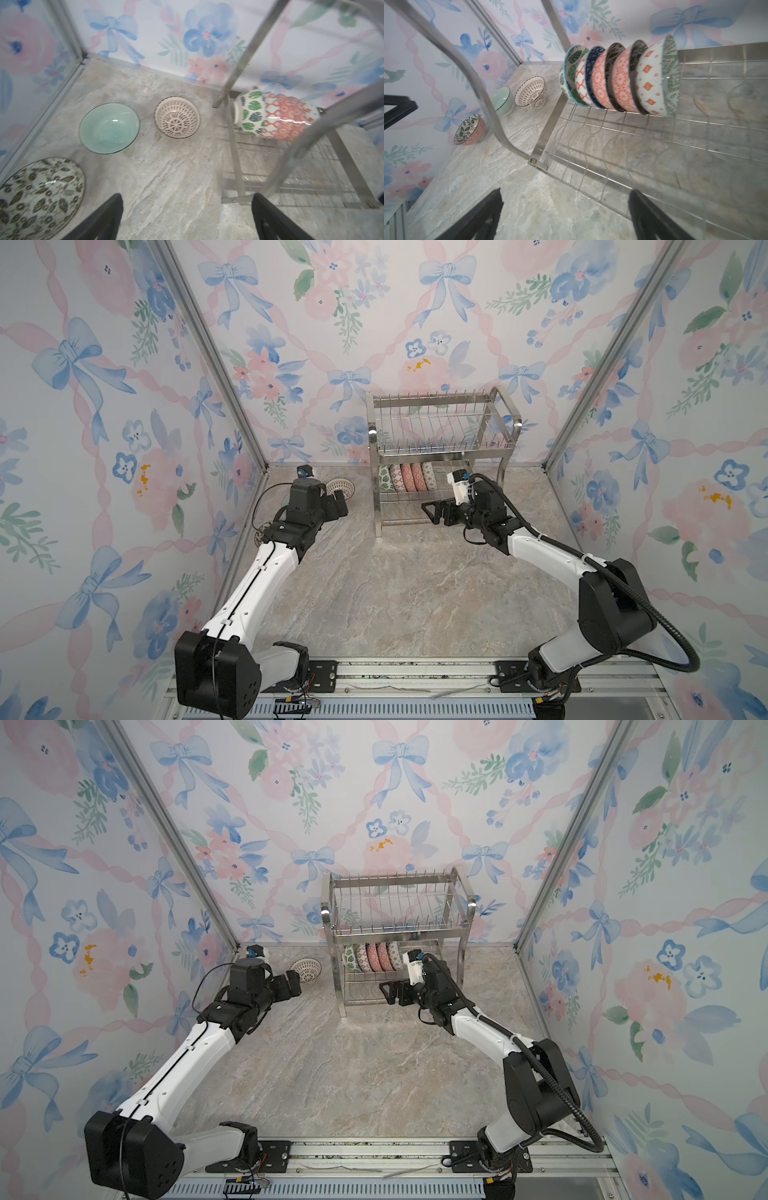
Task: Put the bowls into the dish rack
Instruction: 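Withdraw the right gripper from the rack while the left gripper reaches the black-leaf bowl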
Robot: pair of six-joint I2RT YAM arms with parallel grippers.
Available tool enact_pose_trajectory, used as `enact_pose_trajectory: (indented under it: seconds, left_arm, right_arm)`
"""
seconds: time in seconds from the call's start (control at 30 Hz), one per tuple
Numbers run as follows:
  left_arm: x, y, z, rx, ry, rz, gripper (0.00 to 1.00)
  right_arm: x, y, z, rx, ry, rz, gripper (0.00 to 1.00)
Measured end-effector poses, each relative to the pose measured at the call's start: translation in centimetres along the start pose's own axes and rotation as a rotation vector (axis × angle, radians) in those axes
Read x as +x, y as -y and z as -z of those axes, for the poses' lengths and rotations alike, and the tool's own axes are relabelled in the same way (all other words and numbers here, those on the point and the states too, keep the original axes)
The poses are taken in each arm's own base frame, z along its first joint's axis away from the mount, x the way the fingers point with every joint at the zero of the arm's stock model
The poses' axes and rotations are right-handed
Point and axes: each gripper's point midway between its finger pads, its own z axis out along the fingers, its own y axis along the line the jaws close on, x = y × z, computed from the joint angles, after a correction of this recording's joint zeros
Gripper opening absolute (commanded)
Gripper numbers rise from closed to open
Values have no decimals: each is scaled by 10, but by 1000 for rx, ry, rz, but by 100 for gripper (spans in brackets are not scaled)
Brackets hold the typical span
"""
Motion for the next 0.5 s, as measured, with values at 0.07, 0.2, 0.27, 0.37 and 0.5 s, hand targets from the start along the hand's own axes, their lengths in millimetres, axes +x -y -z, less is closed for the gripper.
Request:
enact_pose_trajectory:
  seconds: [0.07, 0.2, 0.27, 0.37, 0.5]
  left_arm:
    - [6, -34, -9, -80, -33, 72, 98]
    - [21, -83, -27, -194, -105, 153, 98]
    - [29, -96, -37, -229, -140, 166, 98]
    - [39, -110, -55, -266, -200, 159, 96]
    - [49, -122, -78, -295, -275, 121, 90]
  right_arm:
    - [8, -22, -1, -12, -20, 54, 96]
    - [24, -59, -2, -35, -44, 142, 97]
    - [33, -74, 0, -43, -50, 171, 97]
    - [51, -93, 0, -50, -62, 211, 96]
    - [73, -115, -3, -64, -86, 264, 97]
